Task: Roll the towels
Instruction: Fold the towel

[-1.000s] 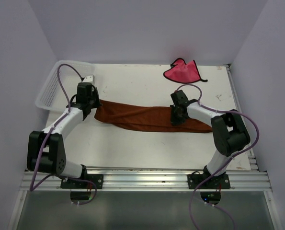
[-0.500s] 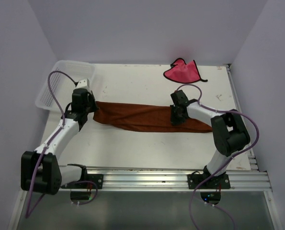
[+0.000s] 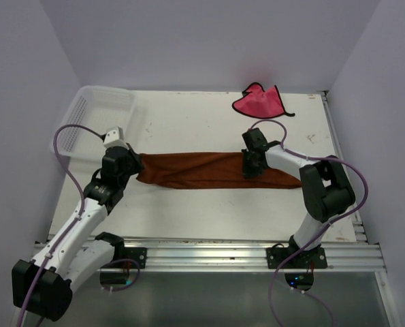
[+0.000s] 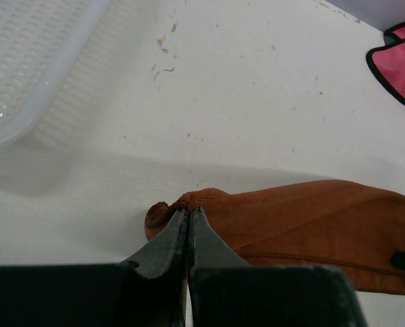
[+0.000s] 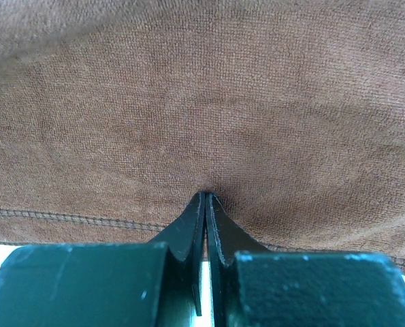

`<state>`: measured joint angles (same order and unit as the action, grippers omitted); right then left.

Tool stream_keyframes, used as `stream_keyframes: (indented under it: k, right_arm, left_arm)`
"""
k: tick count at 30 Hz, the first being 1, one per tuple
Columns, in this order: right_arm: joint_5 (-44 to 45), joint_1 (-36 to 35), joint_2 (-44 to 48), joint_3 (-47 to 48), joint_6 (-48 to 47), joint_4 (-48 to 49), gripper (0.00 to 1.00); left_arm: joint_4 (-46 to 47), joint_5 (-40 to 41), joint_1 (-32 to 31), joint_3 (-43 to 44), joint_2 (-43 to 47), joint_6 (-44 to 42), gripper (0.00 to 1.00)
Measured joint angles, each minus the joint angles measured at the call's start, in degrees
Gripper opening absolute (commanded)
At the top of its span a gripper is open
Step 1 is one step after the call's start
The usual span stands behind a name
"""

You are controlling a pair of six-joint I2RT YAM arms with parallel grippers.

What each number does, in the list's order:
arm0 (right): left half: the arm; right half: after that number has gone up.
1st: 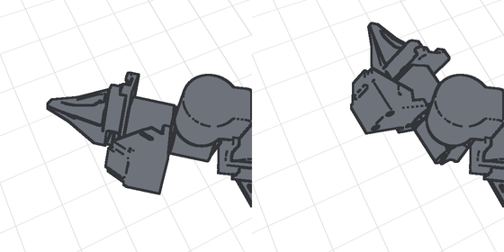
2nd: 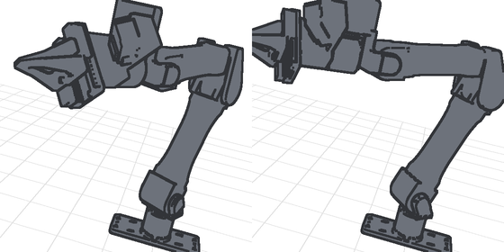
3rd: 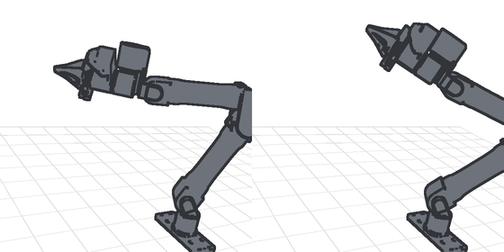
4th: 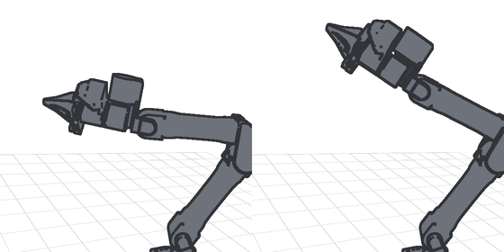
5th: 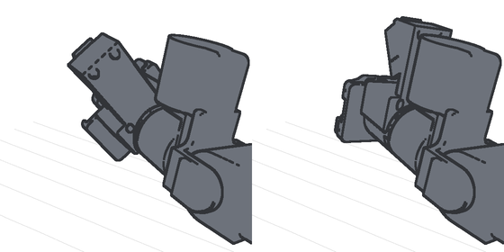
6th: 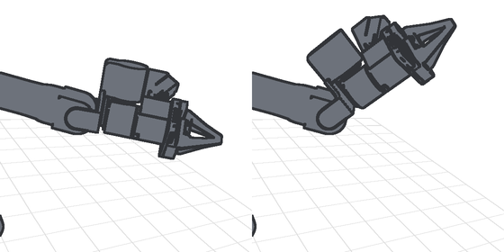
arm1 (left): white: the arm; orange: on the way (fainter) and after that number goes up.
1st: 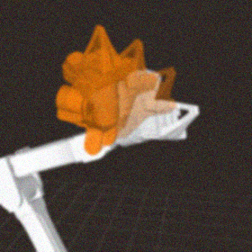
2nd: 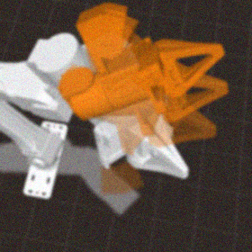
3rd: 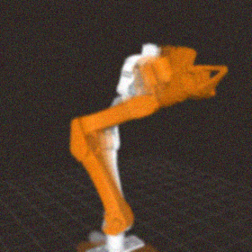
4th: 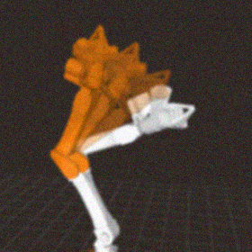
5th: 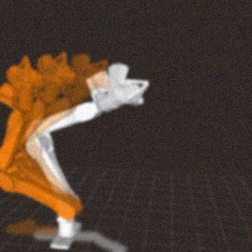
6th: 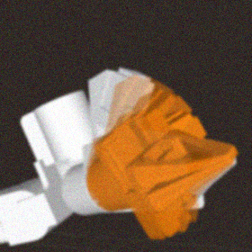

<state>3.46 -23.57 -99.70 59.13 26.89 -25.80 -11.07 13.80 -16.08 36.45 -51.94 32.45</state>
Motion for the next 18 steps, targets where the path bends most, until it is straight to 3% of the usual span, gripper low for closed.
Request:
stream_keyframes:
  k: [7,18]
  right_arm:
    - [0.0,0.0,-0.1,0.2,0.0,-0.2,0.02]
    - [0.0,0.0,-1.1,1.4,0.0,-0.9,0.02]
  left_arm:
    - [-1.3,5.8,-2.1,-3.2,3.4,4.9,0.00]
    - [4.5,13.8,-2.1,-0.5,-16.4,2.1,0.00]
